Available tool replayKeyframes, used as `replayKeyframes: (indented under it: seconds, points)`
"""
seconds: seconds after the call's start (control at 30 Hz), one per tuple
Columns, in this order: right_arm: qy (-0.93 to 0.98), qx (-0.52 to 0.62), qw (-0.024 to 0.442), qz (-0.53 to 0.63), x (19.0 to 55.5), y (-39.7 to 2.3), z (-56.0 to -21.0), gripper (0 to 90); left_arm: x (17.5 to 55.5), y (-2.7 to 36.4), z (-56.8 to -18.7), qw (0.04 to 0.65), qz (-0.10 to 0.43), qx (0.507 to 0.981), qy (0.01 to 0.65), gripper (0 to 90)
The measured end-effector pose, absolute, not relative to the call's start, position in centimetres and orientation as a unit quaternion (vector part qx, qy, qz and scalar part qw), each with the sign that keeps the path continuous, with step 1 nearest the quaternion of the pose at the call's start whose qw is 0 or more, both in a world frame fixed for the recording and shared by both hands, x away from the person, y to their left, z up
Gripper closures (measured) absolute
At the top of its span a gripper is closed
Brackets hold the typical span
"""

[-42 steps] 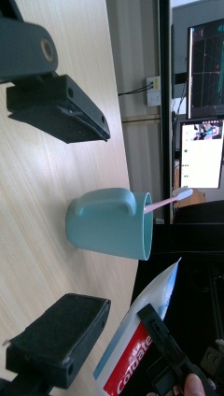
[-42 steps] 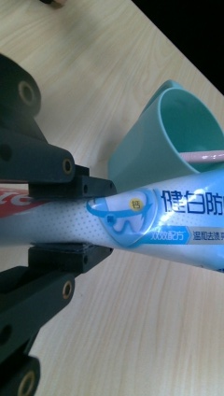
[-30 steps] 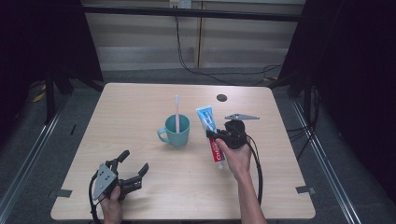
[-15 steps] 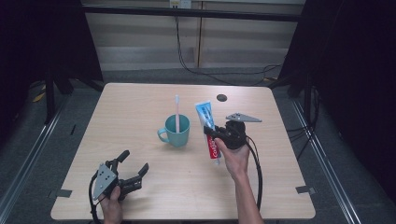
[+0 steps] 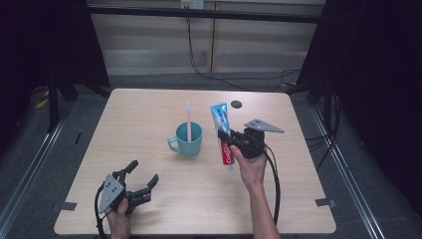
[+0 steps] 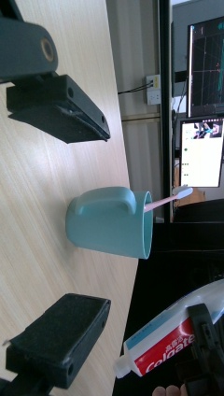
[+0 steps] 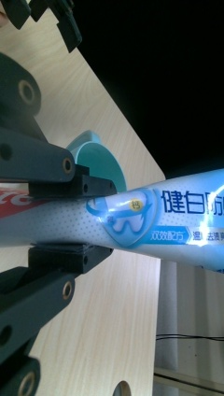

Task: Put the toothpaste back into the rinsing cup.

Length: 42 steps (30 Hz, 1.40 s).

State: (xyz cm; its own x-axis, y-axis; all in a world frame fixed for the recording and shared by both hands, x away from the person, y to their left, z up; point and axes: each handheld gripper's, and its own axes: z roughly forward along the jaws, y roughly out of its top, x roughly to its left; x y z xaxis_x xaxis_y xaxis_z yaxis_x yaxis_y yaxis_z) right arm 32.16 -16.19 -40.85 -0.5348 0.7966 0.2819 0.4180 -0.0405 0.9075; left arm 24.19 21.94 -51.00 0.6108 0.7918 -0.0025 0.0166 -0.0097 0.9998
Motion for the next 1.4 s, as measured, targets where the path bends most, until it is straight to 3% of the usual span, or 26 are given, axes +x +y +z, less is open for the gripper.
replayKeyframes:
  seconds: [1.4]
  points:
    - [0.655, 0.418, 0.168, 0.607, 34.2, -14.6, -38.0, 72.4, 24.2, 21.9, -51.0, 0.63, 0.307, 0.64, 0.316, 15.7]
